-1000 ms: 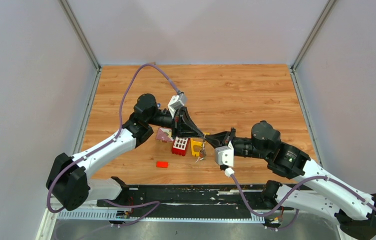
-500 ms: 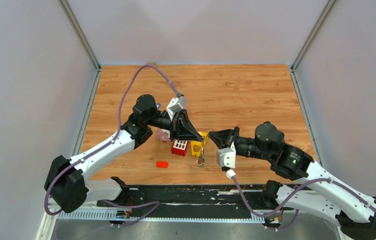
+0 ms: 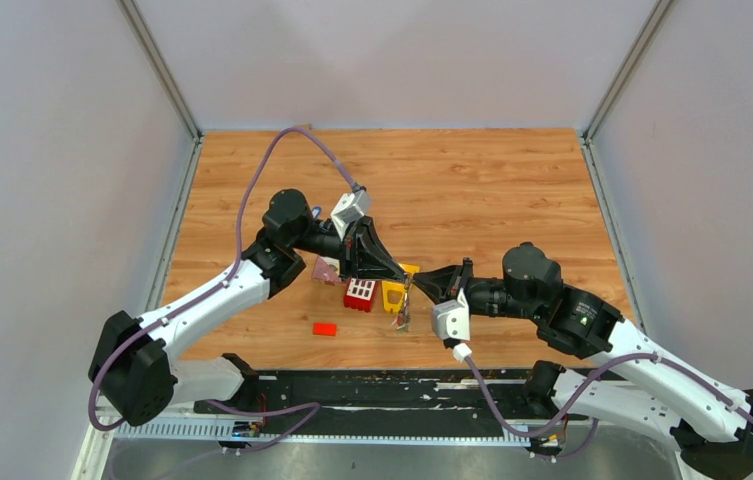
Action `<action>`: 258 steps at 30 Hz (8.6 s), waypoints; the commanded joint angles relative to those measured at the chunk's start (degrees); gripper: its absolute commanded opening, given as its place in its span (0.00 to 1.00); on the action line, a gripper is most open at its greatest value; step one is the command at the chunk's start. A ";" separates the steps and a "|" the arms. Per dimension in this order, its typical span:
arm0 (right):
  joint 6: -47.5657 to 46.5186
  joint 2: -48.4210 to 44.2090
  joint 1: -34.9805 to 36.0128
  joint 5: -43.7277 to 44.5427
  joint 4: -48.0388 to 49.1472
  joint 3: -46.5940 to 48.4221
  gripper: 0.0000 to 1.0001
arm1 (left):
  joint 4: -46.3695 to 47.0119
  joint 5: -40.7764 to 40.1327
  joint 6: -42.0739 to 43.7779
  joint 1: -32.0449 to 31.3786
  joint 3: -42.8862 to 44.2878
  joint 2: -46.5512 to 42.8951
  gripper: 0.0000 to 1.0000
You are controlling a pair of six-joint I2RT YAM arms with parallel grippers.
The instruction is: Put the keys on the keyring
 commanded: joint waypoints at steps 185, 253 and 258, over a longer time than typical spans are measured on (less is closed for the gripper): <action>-3.97 -4.40 4.52 16.75 12.02 -3.76 0.00 | -10.83 -1.55 10.06 -1.86 0.79 0.94 0.00; 36.70 10.59 -14.74 -2.26 9.33 0.50 0.49 | -25.60 -31.62 15.39 -1.82 14.09 0.99 0.00; 38.93 13.33 -15.61 -3.21 10.48 1.11 0.41 | -21.41 -30.05 11.75 -1.83 12.30 0.82 0.00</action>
